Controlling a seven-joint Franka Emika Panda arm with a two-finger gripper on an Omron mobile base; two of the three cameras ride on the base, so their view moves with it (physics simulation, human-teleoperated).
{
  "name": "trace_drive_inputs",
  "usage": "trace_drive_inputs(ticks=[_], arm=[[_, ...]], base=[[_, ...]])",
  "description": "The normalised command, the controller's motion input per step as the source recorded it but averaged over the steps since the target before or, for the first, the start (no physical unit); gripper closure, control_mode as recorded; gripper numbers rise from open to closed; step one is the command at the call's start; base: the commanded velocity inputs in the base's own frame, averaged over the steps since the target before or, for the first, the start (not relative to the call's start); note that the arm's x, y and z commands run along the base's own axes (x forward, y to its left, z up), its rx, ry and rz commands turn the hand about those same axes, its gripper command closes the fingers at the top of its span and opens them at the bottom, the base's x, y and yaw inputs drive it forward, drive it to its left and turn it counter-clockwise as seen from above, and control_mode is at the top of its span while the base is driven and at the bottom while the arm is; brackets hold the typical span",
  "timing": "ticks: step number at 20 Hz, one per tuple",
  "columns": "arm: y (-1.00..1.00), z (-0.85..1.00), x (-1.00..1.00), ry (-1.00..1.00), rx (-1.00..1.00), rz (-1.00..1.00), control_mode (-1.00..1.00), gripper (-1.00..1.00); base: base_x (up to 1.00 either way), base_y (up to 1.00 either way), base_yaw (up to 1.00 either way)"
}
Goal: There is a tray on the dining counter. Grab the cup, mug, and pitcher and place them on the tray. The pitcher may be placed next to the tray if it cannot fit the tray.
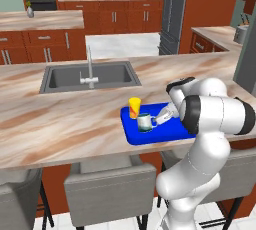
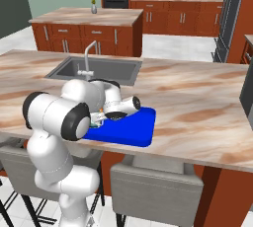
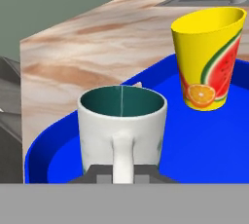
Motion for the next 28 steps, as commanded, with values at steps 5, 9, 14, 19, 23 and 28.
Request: trace_drive_inputs(ticks=[5, 9, 14, 19, 23, 28], arm=[[0.0, 0.0, 0.0, 0.0, 0.0, 0.0, -1.0, 1.0], [0.0, 0.0, 0.0, 0.0, 0.0, 0.0, -1.0, 1.0], [0.0, 0.0, 0.0, 0.0, 0.0, 0.0, -1.0, -1.0], [0.0, 0.0, 0.0, 0.0, 0.0, 0.0, -1.0, -1.0], [0.0, 0.0, 0.0, 0.0, 0.0, 0.0, -1.0, -1.0], [0.0, 0.0, 0.0, 0.0, 0.0, 0.0, -1.0, -1.0]], base=[[0.0, 0.0, 0.0], [0.0, 0.0, 0.0], [0.0, 0.0, 0.0], [0.0, 0.0, 0.0], [0.0, 0.0, 0.0], [0.0, 0.0, 0.0]])
